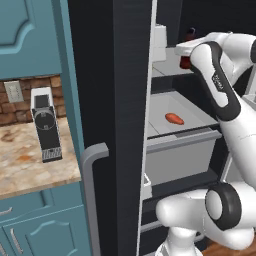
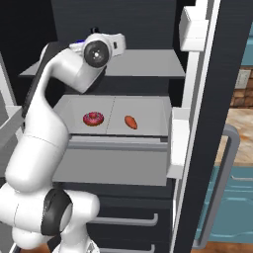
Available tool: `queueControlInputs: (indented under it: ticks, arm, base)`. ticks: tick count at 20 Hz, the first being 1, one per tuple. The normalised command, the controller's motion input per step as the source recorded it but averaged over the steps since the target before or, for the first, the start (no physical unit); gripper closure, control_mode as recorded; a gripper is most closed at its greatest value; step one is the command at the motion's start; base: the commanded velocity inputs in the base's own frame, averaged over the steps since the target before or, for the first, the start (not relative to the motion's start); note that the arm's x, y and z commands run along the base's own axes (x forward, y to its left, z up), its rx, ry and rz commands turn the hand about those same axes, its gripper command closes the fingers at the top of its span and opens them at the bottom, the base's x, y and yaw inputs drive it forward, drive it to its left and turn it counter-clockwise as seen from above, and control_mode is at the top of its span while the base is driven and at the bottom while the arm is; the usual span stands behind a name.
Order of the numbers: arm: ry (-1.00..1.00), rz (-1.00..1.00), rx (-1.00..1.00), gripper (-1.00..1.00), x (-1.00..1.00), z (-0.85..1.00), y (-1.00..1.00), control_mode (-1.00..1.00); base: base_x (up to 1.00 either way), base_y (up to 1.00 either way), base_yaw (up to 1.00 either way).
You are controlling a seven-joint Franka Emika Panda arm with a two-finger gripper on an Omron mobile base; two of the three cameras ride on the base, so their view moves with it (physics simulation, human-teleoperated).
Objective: Place the condiment bottle and mayonnaise from the counter to the top shelf of the fridge. If the existing items in the fridge are on the top shelf, move them to other shelves.
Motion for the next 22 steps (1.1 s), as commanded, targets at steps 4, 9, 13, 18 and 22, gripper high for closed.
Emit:
queueControlInputs:
  ticks: [4,9,13,18,22]
  arm:
    - [0.0,-0.09,0.0,1.0,0.81,-0.29,0.0,-1.0]
    - [0.06,-0.08,0.0,1.0,0.77,-0.22,-0.01,-1.0]
    - [0.28,-0.03,0.03,1.0,0.63,-0.2,-0.19,-1.0]
    - [0.14,-0.03,0.0,1.0,0.62,-0.22,-0.12,-1.0]
    - [0.01,-0.01,0.05,1.0,0.34,-0.02,-0.06,-1.0]
  base:
    - [0.0,0.0,0.0]
    - [0.0,0.0,0.0]
    - [0.0,0.0,0.0]
    - [0.0,0.0,0.0]
    - [0.0,0.0,0.0]
